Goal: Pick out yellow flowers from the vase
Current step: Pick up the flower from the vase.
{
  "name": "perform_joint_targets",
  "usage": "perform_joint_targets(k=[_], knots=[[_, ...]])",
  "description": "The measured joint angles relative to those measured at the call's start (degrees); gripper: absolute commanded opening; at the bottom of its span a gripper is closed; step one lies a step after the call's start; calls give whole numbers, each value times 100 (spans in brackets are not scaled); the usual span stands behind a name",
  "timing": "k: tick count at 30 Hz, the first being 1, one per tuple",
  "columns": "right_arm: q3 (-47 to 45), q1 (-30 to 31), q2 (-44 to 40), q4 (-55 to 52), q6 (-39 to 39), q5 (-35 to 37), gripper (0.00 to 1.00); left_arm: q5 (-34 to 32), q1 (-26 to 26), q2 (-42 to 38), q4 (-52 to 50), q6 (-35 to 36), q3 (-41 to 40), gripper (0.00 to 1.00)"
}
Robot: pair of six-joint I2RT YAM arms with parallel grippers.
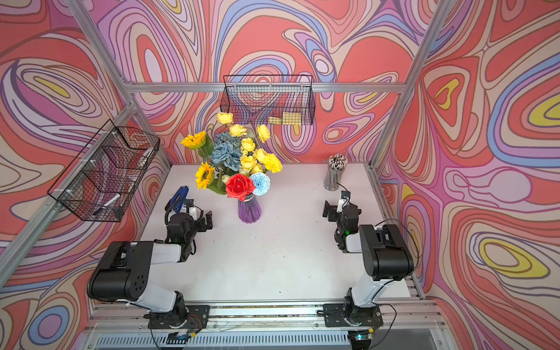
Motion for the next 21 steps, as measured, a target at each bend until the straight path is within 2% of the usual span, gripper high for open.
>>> perform_joint_targets(k=[21], knots=[[0,0,0,0,0,0,98,76,4,0,0,13,0,100]])
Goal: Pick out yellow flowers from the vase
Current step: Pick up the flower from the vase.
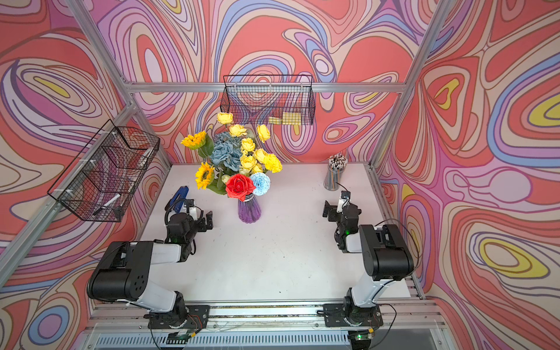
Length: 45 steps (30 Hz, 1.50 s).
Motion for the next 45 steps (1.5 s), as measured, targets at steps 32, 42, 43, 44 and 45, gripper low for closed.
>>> perform_joint_targets(k=[32,42,43,44,45], knots=[[1764,1102,699,1331,3563,-3416,75,1897,-402,-2186,-2474,-2693,1167,99],[2822,1919,1499,1963,3838,-3694,75,2081,-896,-1663,-2114,-3342,1587,99],[2889,2006,1504,1974,3814,-3718,75,2081,-935,-1613,-2092,-3388,1635,99],[2933,2065,1515,2000,3797,-3738,75,2074,-981,-1563,-2092,-3429,1692,99],[2957,2085,1534,2035,3794,-3746,75,2074,-1016,-1526,-2092,-3460,1740,99]])
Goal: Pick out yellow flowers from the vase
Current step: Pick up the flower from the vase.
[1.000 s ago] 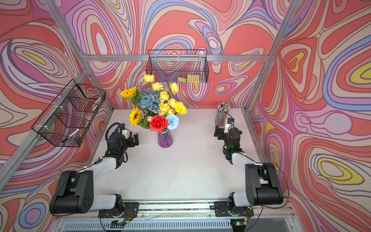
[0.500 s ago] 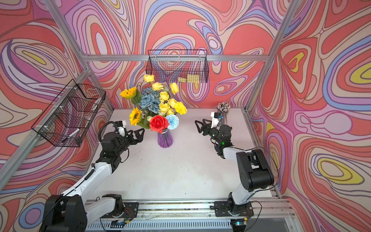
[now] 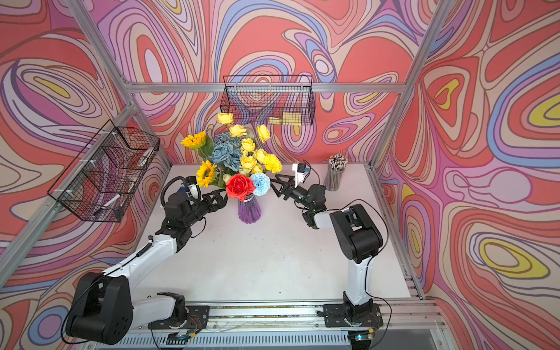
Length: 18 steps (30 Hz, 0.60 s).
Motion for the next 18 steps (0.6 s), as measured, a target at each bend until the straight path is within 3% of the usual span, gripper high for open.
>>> perform_joint_targets(k=[4,12,18], knots=[[9,-24,90,-57,-50,-4,73,-22,-195,177,-11,-114,195,97],[74,17,39,-619,-461,-37,73,-133,-341,385,-391,-101,605,84],[114,131,-164,-1003,-815,-37,72,-197,-343,385,-1021,55,901,61]])
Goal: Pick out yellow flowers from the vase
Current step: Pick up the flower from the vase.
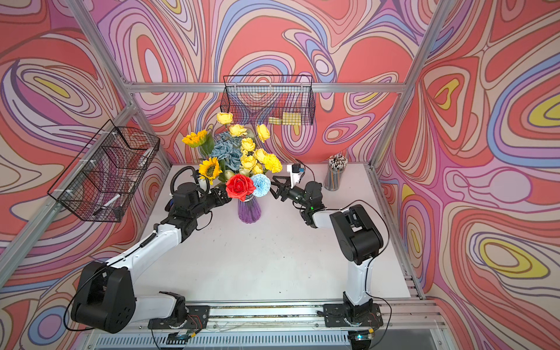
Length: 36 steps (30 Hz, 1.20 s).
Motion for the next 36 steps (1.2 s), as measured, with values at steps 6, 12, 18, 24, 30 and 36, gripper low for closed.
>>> perform_joint_targets(k=[6,12,18,24,30,36], knots=[[7,35,-155,-289,-240,28,70,2,2,107,-610,63,455,55],[2,35,-402,-544,-476,98,69,0,-37,238,-1248,96,835,39],[2,37,-485,-693,-612,118,69,-24,-144,308,-1797,212,1204,40],[2,175,-518,-1019,-960,269,68,-13,-146,420,-1878,466,1220,49],[-63,573,-767,-1246,-1547,610,66,11,-149,612,-1853,866,1261,56],[-415,811,-1137,-1165,-1808,973,64,-52,-146,649,-1768,1244,1259,59]])
